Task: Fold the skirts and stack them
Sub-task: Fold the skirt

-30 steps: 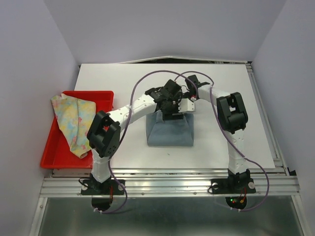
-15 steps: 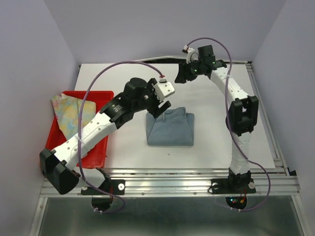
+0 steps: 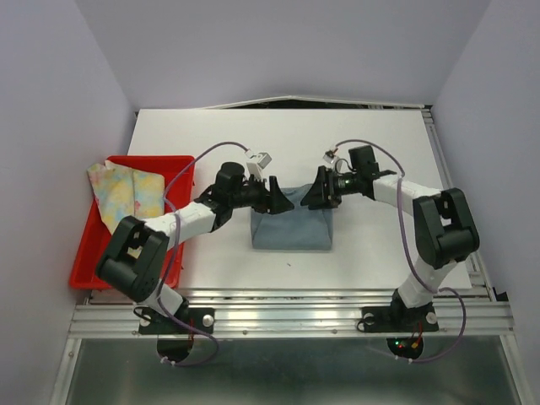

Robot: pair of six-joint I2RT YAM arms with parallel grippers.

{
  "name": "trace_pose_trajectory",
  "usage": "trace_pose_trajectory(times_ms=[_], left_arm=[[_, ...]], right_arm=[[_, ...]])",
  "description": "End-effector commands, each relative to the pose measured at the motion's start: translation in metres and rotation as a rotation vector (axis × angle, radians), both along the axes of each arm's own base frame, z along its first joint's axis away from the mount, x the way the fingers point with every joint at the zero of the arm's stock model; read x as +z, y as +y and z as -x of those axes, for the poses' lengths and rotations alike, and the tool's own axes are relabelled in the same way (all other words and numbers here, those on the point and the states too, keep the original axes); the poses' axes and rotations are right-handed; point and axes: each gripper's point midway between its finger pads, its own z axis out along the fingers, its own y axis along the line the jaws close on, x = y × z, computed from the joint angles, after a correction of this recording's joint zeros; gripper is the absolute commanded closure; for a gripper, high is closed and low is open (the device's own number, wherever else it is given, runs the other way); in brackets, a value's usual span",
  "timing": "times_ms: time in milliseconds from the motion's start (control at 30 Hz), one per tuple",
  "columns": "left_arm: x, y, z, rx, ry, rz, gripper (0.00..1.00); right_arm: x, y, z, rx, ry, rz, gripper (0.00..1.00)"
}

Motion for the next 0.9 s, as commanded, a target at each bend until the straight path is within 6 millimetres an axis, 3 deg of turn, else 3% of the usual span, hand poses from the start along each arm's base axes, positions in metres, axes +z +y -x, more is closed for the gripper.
trace_pose_trajectory(times_ms=[0,67,100,200,300,367,400,467,500,533,567,600,633,700,733,767,800,867], left_arm=[[-0.002,-0.019,-0.033,0.027,0.087,0.152,0.29],[-0.020,-0.011,-0.050,0.071,0.145,0.152,0.29],[-0.038,-0.010,-0.055,0.084,0.187,0.143,0.29],[-0.057,-0.009,-0.070,0.096,0.217,0.133,0.31],[-0.058,-0.012,-0.075,0.074,0.188,0.119,0.32],[-0.041,-0.014,-0.084,0.055,0.145,0.093,0.30],[-0.020,-0.017,-0.085,0.038,0.086,0.081,0.29],[0.023,-0.016,-0.102,0.042,-0.081,0.039,0.23],[0.051,-0.010,-0.098,0.055,-0.122,0.030,0.19],[0.074,-0.003,-0.108,0.107,-0.185,0.010,0.15],[0.094,0.009,-0.103,0.129,-0.235,-0.030,0.04],[0.107,0.018,-0.105,0.172,-0.261,-0.055,0.02],[0.124,0.035,-0.118,0.277,-0.299,-0.094,0.02],[0.134,0.065,-0.118,0.385,-0.306,-0.196,0.01],[0.148,0.078,-0.122,0.425,-0.328,-0.217,0.01],[0.151,0.089,-0.122,0.454,-0.328,-0.243,0.01],[0.155,0.101,-0.117,0.471,-0.322,-0.261,0.01],[0.159,0.128,-0.121,0.541,-0.325,-0.288,0.01]], right_arm=[[-0.004,0.011,-0.015,-0.014,0.001,-0.099,0.34],[-0.027,0.009,-0.022,-0.035,0.018,-0.061,0.33],[-0.037,0.007,-0.028,-0.066,0.019,-0.027,0.33],[-0.077,-0.004,-0.038,-0.090,0.025,0.070,0.34],[-0.083,-0.018,-0.059,-0.119,-0.031,0.151,0.35],[-0.086,-0.030,-0.066,-0.094,-0.081,0.230,0.36],[-0.064,-0.030,-0.086,-0.086,-0.158,0.247,0.36],[-0.049,-0.037,-0.089,-0.089,-0.160,0.312,0.35],[-0.021,-0.038,-0.097,-0.113,-0.223,0.311,0.32],[-0.007,-0.042,-0.099,-0.142,-0.252,0.323,0.31],[0.002,-0.043,-0.101,-0.192,-0.276,0.370,0.28],[0.014,-0.043,-0.099,-0.222,-0.306,0.390,0.26],[0.035,-0.031,-0.086,-0.233,-0.356,0.396,0.22],[0.045,-0.029,-0.080,-0.301,-0.420,0.485,0.20],[0.055,-0.024,-0.072,-0.314,-0.447,0.493,0.15],[0.057,-0.004,-0.058,-0.286,-0.471,0.499,0.09],[0.055,-0.003,-0.056,-0.304,-0.507,0.550,0.01],[0.042,0.007,-0.044,-0.253,-0.556,0.604,0.00]])
